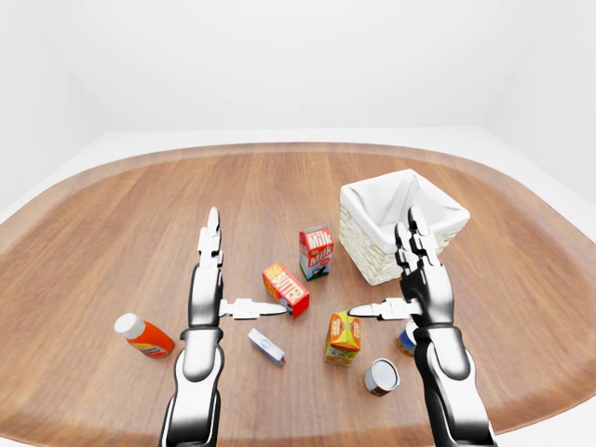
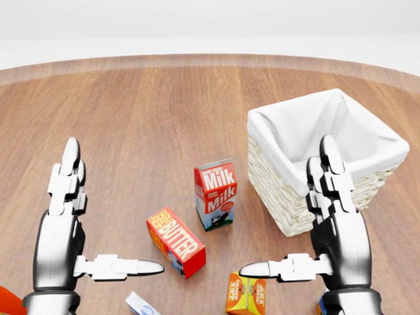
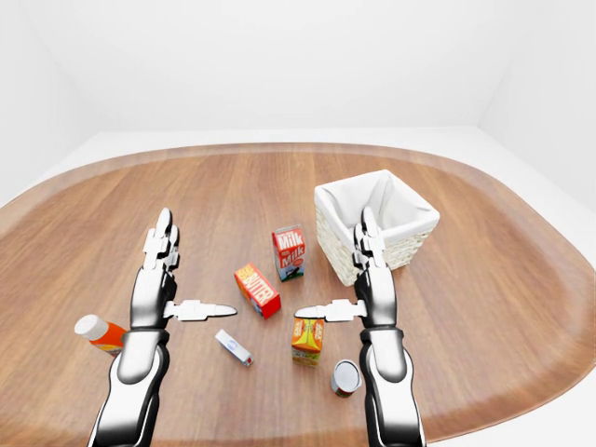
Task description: Pick up the alphabet soup and the tomato sauce, and put them in the basket.
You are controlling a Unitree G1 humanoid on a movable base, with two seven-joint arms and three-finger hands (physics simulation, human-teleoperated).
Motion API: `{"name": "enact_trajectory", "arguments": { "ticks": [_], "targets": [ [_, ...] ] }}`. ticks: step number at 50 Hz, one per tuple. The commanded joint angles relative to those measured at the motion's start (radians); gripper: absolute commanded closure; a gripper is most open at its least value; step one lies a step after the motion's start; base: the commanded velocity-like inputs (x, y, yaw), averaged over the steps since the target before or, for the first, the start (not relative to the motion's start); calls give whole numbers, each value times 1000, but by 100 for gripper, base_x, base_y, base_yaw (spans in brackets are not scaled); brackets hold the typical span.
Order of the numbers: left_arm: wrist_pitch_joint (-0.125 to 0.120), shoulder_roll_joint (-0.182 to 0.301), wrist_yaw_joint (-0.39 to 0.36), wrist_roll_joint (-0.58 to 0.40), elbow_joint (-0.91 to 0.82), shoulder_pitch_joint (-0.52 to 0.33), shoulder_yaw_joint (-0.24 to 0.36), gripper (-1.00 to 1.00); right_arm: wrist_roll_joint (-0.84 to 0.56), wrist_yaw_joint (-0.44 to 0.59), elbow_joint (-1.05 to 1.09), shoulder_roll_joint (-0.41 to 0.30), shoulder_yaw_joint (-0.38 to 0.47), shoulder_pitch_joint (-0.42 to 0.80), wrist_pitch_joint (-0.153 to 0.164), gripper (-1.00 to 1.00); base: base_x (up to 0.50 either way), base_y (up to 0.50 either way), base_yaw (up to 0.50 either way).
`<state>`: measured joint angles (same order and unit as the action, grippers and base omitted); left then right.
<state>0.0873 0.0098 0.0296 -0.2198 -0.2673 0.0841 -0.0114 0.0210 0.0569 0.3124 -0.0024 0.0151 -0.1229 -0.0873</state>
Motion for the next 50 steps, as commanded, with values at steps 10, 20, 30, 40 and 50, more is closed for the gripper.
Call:
{"name": "enact_trajectory", "arguments": {
  "ticks": [10, 20, 30, 40, 50],
  "targets": [
    [0, 1, 0, -5, 7, 0, -2, -100, -31, -9, -52, -2, 0, 12, 0, -100, 0, 0, 0],
    [0, 1, -3, -7, 11, 1, -3, -100, -171, -19, -28, -31, 35, 24, 0, -100, 0, 0, 0],
    [0, 1, -3, -7, 13, 0, -3, -100, -381, -5, 29, -41, 36, -8, 0, -100, 0, 0, 0],
    [0, 1, -4, -7, 12, 0, -3, -100, -543, -16, 34, -45, 45, -53, 0, -100, 0, 0, 0],
    [0, 1, -4, -9, 15, -1, -3, -100, -745, -83, 69, -45, 71, -100, 0, -100, 0, 0, 0]
  ]
}}
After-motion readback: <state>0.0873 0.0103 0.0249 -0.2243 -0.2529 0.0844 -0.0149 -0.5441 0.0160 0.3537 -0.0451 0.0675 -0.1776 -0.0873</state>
